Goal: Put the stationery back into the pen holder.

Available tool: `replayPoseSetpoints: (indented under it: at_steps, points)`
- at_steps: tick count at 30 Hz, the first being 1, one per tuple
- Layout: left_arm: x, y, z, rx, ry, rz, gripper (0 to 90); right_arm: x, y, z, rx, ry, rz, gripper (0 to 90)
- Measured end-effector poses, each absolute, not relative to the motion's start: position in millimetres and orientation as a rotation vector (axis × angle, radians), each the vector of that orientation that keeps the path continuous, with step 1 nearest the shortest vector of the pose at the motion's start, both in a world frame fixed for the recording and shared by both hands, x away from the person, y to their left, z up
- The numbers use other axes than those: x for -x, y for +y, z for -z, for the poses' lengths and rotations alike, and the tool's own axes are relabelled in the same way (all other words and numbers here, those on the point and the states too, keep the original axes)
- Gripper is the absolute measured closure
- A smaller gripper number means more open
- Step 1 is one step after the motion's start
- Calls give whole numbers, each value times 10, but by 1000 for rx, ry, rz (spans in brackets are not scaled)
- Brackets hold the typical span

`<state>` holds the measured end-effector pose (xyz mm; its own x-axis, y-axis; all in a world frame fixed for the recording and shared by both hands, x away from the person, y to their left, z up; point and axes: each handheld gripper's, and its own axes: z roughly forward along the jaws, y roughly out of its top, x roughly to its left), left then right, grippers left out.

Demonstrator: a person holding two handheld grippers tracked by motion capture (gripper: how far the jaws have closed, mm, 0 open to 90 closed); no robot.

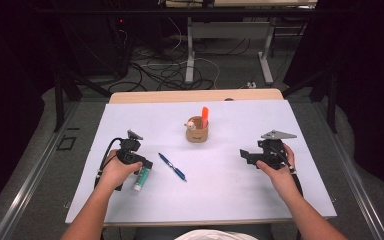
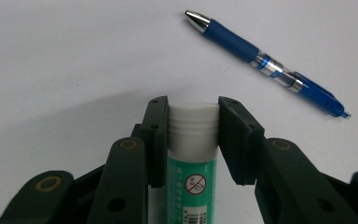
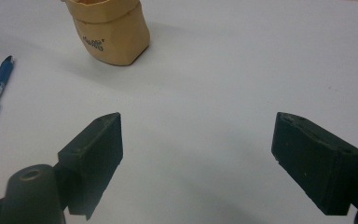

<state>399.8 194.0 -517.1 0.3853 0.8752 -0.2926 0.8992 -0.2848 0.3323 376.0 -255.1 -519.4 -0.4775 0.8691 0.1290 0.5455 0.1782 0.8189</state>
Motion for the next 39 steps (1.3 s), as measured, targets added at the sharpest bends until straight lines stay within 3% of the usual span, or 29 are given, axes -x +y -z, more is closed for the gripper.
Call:
replayPoseSetpoints:
  at_steps: [12,39]
  points:
    - [-3976,1972,5057,-2127,1454,50,656,-3765,-2553,5206,-1341,2093,-1208,160]
    - [-3910,1994,4909,-1859,1289,-188,656,-3758,-2533,5224,-1341,2101,-1216,160]
